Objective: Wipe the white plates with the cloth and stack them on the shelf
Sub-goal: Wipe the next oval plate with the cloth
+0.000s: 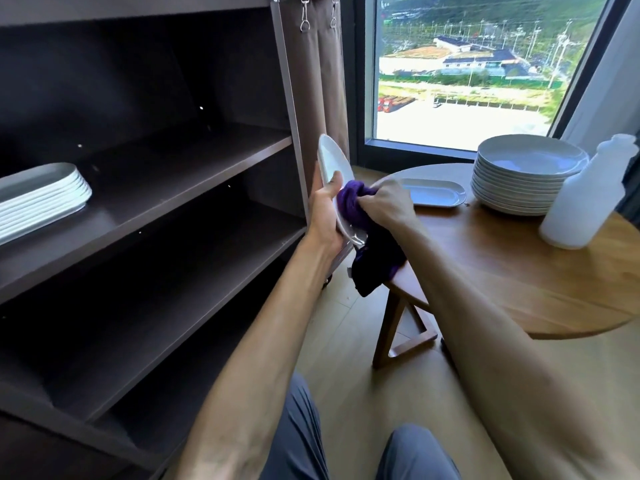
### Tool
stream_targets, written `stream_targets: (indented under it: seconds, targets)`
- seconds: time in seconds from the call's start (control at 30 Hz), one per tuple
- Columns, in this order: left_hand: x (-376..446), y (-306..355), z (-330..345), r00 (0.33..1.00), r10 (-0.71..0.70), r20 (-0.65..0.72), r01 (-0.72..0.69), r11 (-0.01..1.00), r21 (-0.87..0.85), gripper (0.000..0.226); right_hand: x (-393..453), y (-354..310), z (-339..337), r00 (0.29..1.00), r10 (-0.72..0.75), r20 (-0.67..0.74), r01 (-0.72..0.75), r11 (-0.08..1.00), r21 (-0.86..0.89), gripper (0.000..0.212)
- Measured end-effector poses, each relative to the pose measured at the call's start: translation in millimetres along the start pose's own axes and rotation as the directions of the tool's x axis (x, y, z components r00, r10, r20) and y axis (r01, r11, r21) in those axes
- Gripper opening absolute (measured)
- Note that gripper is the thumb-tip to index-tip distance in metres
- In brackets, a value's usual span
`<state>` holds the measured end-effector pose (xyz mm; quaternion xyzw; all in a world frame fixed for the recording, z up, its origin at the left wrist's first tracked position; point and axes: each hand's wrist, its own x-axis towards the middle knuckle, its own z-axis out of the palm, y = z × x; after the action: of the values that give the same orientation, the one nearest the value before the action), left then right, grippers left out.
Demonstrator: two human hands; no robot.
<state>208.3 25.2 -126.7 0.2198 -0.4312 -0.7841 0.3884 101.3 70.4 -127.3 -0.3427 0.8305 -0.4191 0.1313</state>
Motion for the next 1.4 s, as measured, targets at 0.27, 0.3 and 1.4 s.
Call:
stream_targets:
  seconds: [0.27, 0.3, 1.4]
  targets:
    - [9, 0, -14, 0.995, 0.065, -0.073, -0.069, 0.996, -0.053, 0.021, -14, -20, -17, 0.889, -0.181, 0.421, 0.186, 0.982, 0.030, 0.022]
    - [9, 2, -13, 0.996, 0.039, -0.083, -0.042, 0.998, -0.042, 0.021, -14, -21, -17, 0.880, -0.225, 0.419, 0.207, 0.974, 0.087, 0.021]
    - [-7, -2, -4, 0.989, 0.022, -0.148, -0.026, 0.999, -0.025, 0.038, 7, 54, -3, 0.824, 0.229, -0.518, -0.102, 0.960, 0.262, 0.040]
